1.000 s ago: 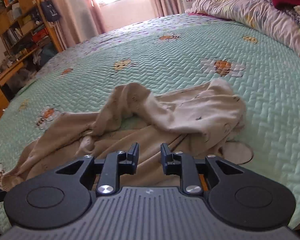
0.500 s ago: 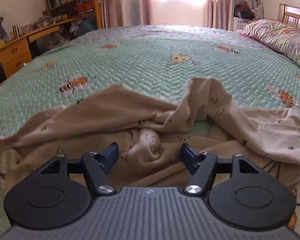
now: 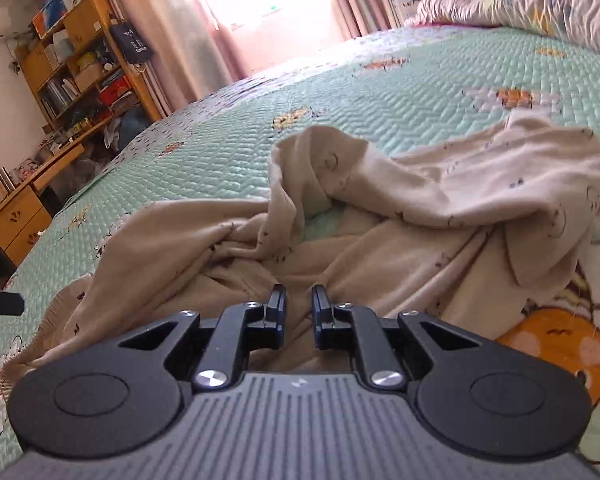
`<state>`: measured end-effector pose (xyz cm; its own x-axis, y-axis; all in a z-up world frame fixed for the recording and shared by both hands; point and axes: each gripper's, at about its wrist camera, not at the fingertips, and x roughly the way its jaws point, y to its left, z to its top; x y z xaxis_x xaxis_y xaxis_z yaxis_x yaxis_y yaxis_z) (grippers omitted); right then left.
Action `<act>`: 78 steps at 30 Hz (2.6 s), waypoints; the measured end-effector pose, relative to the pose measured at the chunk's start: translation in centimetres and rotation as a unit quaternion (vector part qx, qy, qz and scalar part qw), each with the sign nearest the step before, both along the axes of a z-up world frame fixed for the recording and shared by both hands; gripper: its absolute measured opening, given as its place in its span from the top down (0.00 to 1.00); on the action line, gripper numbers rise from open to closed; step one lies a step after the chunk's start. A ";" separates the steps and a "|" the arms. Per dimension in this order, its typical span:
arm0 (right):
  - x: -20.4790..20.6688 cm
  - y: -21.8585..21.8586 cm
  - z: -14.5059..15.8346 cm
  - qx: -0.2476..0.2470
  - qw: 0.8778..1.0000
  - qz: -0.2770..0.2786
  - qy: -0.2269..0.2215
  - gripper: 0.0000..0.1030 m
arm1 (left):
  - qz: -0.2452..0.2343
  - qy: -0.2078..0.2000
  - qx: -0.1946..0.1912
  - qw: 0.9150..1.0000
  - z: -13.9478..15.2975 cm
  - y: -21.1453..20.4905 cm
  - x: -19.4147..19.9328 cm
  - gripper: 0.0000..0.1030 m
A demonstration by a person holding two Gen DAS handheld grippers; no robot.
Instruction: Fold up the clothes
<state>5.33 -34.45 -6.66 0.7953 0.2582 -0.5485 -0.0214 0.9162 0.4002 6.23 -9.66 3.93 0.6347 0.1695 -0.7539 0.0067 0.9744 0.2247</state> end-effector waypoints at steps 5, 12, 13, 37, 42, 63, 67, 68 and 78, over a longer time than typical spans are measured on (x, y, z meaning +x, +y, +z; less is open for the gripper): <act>-0.1 -0.1 -0.5 0.015 1.000 0.010 -0.003 0.77 | 0.007 0.012 -0.007 1.000 -1.3 0.2 1.8 0.43; -0.1 -0.4 -0.5 0.054 0.998 0.019 0.002 0.56 | 0.005 0.043 -0.065 0.997 -2.6 1.7 3.2 0.42; -0.1 -0.5 -0.5 0.064 0.998 0.022 0.001 0.54 | 0.008 0.043 -0.075 0.996 -2.6 2.0 3.3 0.42; -0.3 0.9 -0.2 0.040 0.998 0.036 -0.017 0.43 | 0.008 0.035 -0.049 0.998 -6.3 0.4 4.4 0.96; -0.8 0.8 0.2 0.038 0.998 0.036 -0.032 0.43 | 0.057 -0.089 -0.025 0.994 -0.9 0.7 3.4 0.97; -2.3 0.1 1.6 0.100 0.986 0.082 -0.105 0.42 | 0.294 -0.029 0.051 0.954 -1.1 13.8 6.0 0.95; -2.1 0.1 1.4 0.094 0.989 0.066 -0.091 0.42 | 0.286 -0.030 0.009 0.958 -2.3 14.3 2.1 0.82; -2.1 0.0 1.3 0.091 0.990 0.060 -0.089 0.42 | 0.285 -0.033 0.000 0.958 -2.3 14.4 1.3 0.75; -0.4 -2.2 1.3 0.088 0.994 -0.024 -0.061 0.42 | 0.299 -0.088 -0.037 0.950 -1.2 14.3 -1.7 0.39</act>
